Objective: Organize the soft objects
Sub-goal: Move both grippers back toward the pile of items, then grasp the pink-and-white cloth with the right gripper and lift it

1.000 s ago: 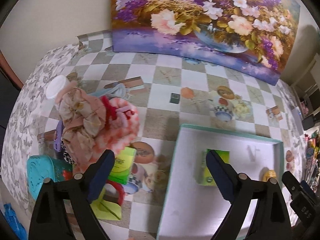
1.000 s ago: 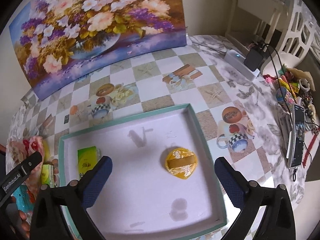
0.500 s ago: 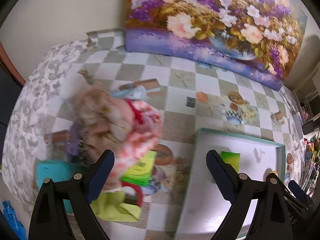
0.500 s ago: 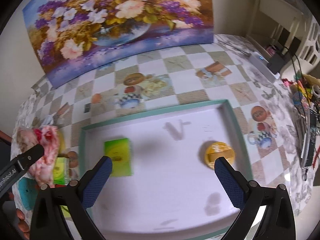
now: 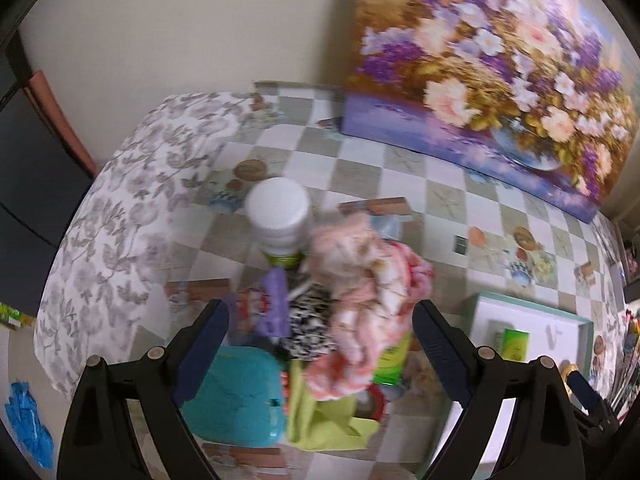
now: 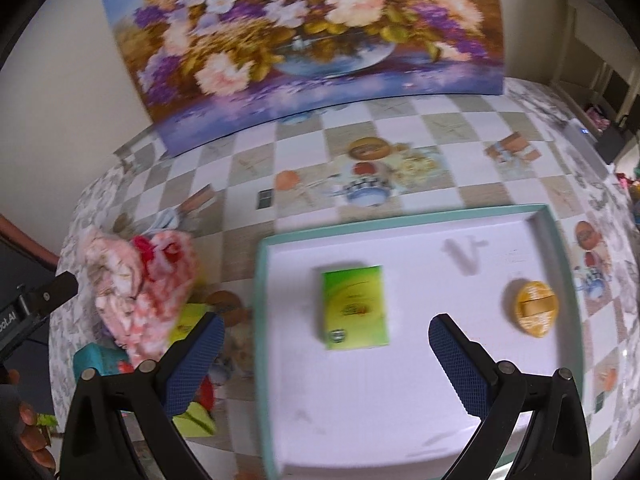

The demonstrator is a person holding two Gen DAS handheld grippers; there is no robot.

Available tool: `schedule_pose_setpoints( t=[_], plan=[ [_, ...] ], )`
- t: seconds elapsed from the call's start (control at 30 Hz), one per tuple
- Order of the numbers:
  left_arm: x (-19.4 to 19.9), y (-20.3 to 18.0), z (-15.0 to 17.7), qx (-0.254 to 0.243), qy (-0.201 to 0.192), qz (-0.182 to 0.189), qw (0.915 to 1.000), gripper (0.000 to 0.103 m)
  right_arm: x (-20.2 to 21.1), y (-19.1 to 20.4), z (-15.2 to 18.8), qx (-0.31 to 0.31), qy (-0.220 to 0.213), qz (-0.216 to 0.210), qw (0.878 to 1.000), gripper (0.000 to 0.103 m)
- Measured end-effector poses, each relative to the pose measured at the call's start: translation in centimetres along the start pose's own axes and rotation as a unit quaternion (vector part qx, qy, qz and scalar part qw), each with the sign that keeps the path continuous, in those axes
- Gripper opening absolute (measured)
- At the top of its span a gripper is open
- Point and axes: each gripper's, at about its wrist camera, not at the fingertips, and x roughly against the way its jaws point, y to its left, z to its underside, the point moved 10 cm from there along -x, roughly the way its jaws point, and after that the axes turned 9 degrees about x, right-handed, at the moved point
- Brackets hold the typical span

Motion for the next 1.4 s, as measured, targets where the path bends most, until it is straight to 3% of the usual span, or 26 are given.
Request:
schedule_pose_setpoints(
  t=[0.4, 0.67, 0.93, 1.4],
  plan=[
    [-2.0, 3.8, -0.6, 0.064, 0.027, 0.008, 0.9976, 0.093, -1.6, 6.9, 0.0, 0.044, 0.011, -0.042, 0.998, 0.103],
    [-3.4, 3.2, -0.4, 0.066, 0.040, 0.023, 0.9967, 0.093, -2.0, 7.6, -0.6, 0.051, 0.020, -0.031, 0.998, 0.103],
    [-3.6, 4.4, -1.3, 0.086, 0.028, 0.008, 0.9959, 0.093, -1.2, 10.0, -2.0, 0.073, 0.004, -0.050, 0.996, 0.103],
    [-5.2, 8.5, -1.5, 0.123, 0.042, -0.024, 0.9913, 0.093, -3.7, 15.5, -2.4, 0.116, 0.006, -0.084, 0.990, 0.103]
  ],
)
